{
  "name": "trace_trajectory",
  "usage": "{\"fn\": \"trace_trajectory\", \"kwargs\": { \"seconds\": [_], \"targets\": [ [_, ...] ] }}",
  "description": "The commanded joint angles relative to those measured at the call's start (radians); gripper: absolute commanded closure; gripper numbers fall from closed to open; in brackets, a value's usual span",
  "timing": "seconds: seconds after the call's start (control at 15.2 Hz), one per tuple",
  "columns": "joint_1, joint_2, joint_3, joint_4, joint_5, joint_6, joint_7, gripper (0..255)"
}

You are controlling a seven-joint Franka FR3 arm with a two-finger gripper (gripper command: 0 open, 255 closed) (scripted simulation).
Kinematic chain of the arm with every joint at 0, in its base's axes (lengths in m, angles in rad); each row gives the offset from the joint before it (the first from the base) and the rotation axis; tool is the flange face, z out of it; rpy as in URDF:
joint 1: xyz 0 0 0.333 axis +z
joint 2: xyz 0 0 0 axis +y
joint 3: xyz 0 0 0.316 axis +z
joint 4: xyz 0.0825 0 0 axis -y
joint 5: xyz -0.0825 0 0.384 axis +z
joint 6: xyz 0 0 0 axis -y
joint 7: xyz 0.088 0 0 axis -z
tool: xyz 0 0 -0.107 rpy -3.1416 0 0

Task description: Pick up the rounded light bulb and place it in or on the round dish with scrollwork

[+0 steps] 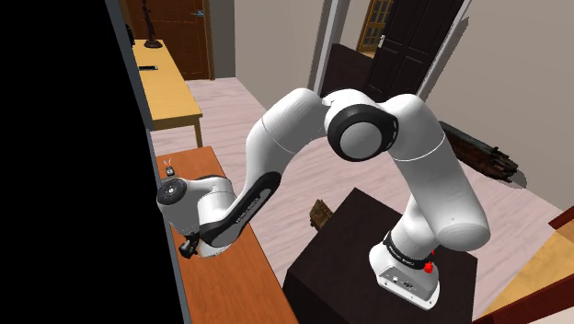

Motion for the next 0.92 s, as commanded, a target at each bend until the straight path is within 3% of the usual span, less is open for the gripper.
{"fn": "trace_trajectory", "kwargs": {
  "seconds": [0.0, 0.26, 0.33, 0.86],
  "targets": [
    [0.004, 0.035, -0.001, 0.003, 0.002, 0.007, 0.001, 255],
    [0.007, 0.029, -0.001, -0.008, 0.001, 0.012, 0.008, 255],
    [-0.011, -0.002, -0.001, -0.048, -0.002, 0.024, -0.002, 255],
    [-0.032, -0.093, 0.027, -0.086, 0.027, -0.029, -0.03, 255]
  ]
}}
